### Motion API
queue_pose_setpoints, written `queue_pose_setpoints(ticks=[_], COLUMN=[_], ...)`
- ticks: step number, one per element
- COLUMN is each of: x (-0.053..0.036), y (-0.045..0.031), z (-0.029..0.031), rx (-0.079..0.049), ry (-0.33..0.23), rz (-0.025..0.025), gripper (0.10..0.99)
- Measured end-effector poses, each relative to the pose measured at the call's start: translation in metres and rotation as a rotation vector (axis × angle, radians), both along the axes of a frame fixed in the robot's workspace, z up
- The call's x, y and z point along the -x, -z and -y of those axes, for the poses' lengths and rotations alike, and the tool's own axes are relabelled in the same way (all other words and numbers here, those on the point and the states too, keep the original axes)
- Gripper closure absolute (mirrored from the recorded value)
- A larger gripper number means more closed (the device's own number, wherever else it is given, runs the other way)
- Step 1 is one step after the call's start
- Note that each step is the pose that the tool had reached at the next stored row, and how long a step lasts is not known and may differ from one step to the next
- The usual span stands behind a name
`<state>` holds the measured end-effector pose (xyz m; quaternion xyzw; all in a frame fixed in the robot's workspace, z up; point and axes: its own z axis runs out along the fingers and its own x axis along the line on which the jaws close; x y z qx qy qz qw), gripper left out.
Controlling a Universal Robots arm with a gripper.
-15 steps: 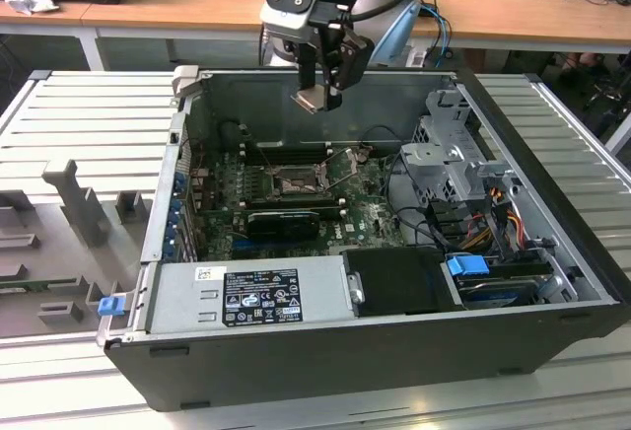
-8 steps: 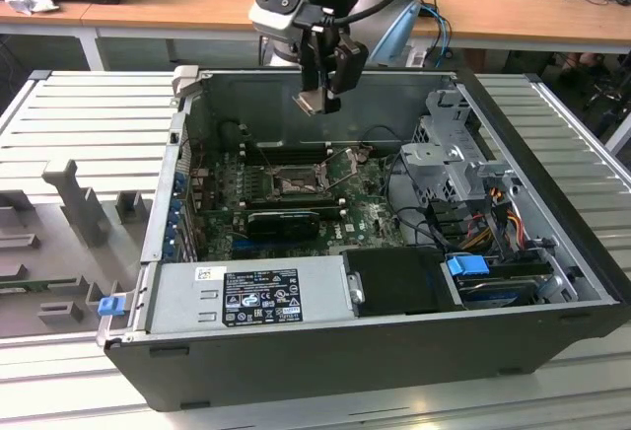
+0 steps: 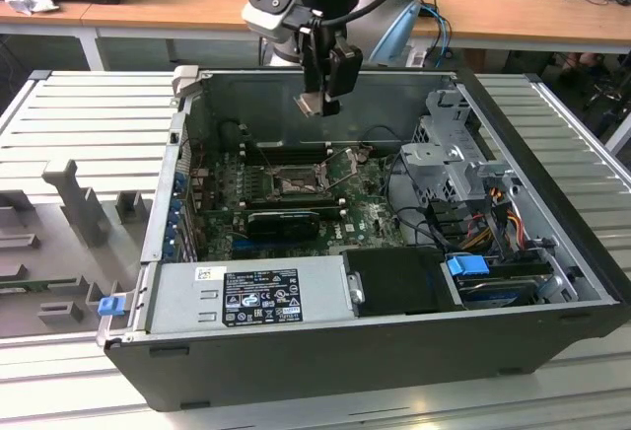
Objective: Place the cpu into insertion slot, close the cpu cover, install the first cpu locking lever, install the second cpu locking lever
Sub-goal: 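Place the cpu into insertion slot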
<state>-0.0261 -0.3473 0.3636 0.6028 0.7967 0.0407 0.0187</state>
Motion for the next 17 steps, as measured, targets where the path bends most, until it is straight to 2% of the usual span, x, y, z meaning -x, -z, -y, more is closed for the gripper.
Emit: queue_pose_setpoints(ticks=[8, 11, 16, 17], x=[0.0000, 0.0000, 0.0000, 0.0000], y=[0.0014, 0.0035, 0.0083, 0.0101], z=[0.0000, 0.0000, 0.0000, 0.0000], rx=[0.000, 0.000, 0.001, 0.001], ry=[0.094, 0.140, 0.189, 0.194], rz=[0.0001, -0.0016, -0.0103, -0.0149], gripper=[0.557, 0.557, 0.557, 0.557])
